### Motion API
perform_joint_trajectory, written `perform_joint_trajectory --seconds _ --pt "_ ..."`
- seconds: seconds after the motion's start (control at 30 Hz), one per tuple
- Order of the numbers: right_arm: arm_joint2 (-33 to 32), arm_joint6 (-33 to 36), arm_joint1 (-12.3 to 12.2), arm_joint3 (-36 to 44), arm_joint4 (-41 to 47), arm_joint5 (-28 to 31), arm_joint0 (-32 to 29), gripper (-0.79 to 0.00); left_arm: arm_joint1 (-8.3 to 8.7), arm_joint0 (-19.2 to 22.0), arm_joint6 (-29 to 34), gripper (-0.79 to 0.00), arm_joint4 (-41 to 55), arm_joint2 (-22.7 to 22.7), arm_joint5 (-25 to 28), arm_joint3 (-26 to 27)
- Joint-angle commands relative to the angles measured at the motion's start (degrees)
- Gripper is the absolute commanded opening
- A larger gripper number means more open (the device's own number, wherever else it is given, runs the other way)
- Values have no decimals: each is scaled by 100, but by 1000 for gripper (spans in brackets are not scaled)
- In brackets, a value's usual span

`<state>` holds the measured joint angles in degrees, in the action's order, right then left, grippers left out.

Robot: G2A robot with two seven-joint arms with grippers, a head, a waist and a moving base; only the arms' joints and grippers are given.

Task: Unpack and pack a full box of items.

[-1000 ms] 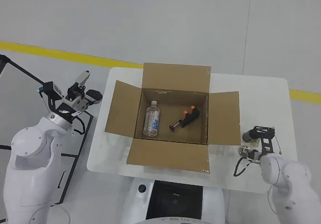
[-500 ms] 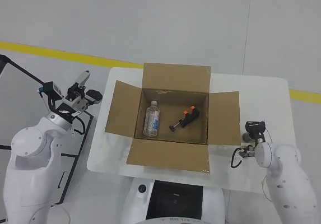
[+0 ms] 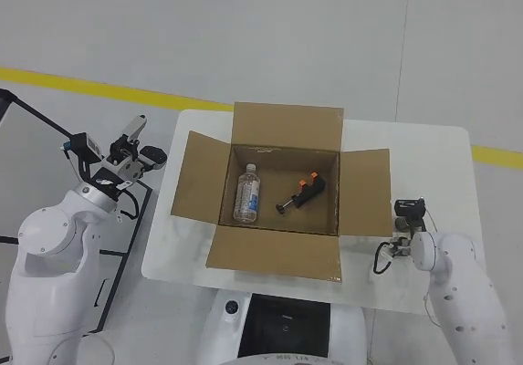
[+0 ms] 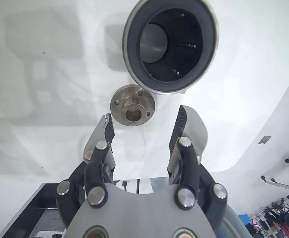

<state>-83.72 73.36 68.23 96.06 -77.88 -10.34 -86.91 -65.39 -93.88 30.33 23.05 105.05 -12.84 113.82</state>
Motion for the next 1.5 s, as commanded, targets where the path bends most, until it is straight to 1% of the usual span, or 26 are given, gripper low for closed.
perform_joint_trajectory --seconds 0.0,0.07,0.13,0.23,0.4,0.6,0.67,0.73,0.83,0.9,0.93,1.17,1.47 --pt "23 -27 7 -92 4 -1 44 -339 0 0 0 0 0 0 0 0" --pt "36 -44 11 -140 7 2 70 -357 0 0 0 0 0 0 0 0" --pt "53 -62 17 -191 2 0 86 -357 0 0 0 0 0 0 0 0" --pt "64 -111 28 -244 58 -34 105 -391 0 0 0 0 0 0 0 0" --pt "71 -142 36 -294 53 -33 104 -397 0 0 0 0 0 0 0 0" --pt "85 -142 44 -326 43 -20 109 -440 0 0 0 0 0 0 0 0" --pt "96 -156 47 -328 34 -12 112 -480 0 0 0 0 0 0 0 0" --pt "108 -163 51 -327 26 -9 111 -597 0 0 0 0 0 0 0 0" --pt "137 -153 56 -310 -4 -11 107 -674 0 0 0 0 0 0 0 0" --pt "146 -147 59 -299 -16 -11 103 -776 0 0 0 0 0 0 0 0" --pt "146 -145 60 -297 -19 -11 102 -785 0 0 0 0 0 0 0 0" --pt "156 -124 65 -207 -23 57 61 -785 0 0 0 0 0 0 0 0" --pt "22 -60 52 193 149 230 -180 -785 0 0 0 0 0 0 0 0"
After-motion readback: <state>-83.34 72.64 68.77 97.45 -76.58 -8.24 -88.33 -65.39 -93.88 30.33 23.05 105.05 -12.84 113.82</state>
